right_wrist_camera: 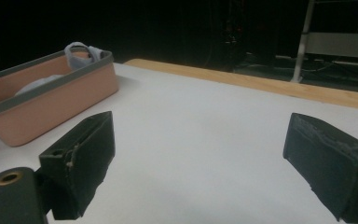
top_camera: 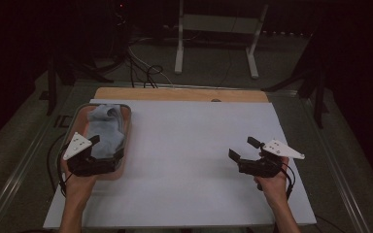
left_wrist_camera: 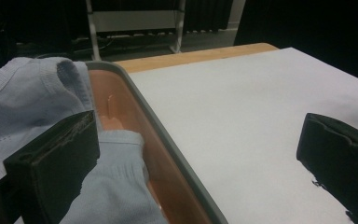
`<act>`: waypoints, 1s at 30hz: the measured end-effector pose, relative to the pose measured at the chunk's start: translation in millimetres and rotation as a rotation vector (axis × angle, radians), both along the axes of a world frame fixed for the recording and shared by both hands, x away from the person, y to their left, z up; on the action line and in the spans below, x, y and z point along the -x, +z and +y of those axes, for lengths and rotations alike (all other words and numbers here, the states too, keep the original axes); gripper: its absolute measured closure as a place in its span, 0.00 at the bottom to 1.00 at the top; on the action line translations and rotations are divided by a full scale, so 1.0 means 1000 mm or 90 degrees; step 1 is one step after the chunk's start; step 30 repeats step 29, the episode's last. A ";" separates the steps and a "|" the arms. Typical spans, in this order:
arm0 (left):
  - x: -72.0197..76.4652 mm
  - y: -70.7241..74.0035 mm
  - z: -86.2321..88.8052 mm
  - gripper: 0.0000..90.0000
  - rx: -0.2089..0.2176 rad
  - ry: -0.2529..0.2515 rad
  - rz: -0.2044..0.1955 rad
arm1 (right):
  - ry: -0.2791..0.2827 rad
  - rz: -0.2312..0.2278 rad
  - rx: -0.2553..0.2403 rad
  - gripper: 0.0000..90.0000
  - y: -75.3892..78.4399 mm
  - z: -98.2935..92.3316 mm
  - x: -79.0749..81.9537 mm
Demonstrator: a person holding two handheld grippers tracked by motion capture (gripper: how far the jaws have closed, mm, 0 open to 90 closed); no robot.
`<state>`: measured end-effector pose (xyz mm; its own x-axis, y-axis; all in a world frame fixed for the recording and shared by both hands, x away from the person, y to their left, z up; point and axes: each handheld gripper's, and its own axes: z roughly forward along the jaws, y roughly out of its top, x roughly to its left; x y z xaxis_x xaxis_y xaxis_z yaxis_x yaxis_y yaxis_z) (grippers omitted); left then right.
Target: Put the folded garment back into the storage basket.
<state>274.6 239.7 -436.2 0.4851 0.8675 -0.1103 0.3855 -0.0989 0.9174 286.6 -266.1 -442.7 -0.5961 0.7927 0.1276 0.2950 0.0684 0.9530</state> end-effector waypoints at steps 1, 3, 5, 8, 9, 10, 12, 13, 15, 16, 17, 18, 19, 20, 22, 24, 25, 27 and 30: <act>0.000 0.000 0.000 0.00 0.000 0.000 -0.001 | -0.002 0.002 0.001 0.10 0.000 -0.001 0.000; 0.000 0.000 0.000 0.00 -0.001 -0.001 -0.002 | -0.004 -0.001 -0.003 0.10 0.000 -0.001 0.000; 0.000 -0.001 0.000 0.00 -0.002 0.000 -0.003 | -0.001 -0.005 -0.004 0.10 0.000 -0.002 0.000; 0.000 0.000 0.001 0.00 0.001 0.003 -0.003 | -0.003 -0.004 -0.003 0.10 -0.001 -0.003 0.000; 0.000 0.000 0.001 0.00 0.001 0.004 -0.004 | -0.003 -0.004 -0.003 0.10 -0.001 -0.003 0.000; 0.000 0.000 0.002 0.00 0.000 0.004 -0.004 | -0.004 -0.005 -0.002 0.10 -0.001 -0.003 0.000; 0.000 0.000 0.002 0.00 0.001 0.004 -0.005 | -0.008 -0.008 -0.006 0.10 -0.002 -0.005 0.000; 0.000 0.000 0.001 0.00 0.001 0.004 -0.005 | -0.010 -0.006 -0.006 0.10 -0.003 -0.005 0.000; 0.000 0.000 0.001 0.00 0.000 0.003 -0.005 | -0.013 -0.007 -0.006 0.10 -0.004 -0.007 0.000; 0.000 0.000 0.001 0.00 0.000 0.004 -0.005 | -0.014 -0.006 -0.008 0.10 -0.004 -0.007 0.000; 0.000 0.000 0.001 0.00 0.000 0.004 -0.004 | -0.014 -0.007 -0.008 0.10 -0.004 -0.008 0.000; 0.000 0.000 0.001 0.00 0.000 0.004 -0.003 | -0.016 -0.008 -0.007 0.10 -0.004 -0.007 0.000; 0.000 0.000 0.001 0.00 -0.002 0.003 -0.002 | -0.015 -0.009 -0.008 0.10 -0.005 -0.007 0.000; 0.000 -0.001 0.001 0.00 -0.002 0.003 -0.002 | -0.015 -0.009 -0.009 0.10 -0.005 -0.007 0.000; 0.000 -0.001 0.001 0.00 -0.001 0.004 -0.002 | -0.014 -0.009 -0.009 0.10 -0.005 -0.007 0.000; -0.001 -0.001 0.001 0.00 0.000 0.006 0.000 | -0.013 -0.009 -0.008 0.10 -0.006 -0.007 -0.001; -0.001 -0.002 0.001 0.00 0.002 0.007 0.000 | -0.012 -0.007 -0.009 0.10 -0.007 -0.007 -0.001; -0.001 -0.002 0.001 0.00 0.002 0.008 0.002 | -0.014 -0.007 -0.009 0.10 -0.007 -0.008 -0.001; -0.001 -0.002 0.001 0.00 0.001 0.010 0.004 | -0.014 -0.006 -0.013 0.10 -0.007 -0.009 -0.001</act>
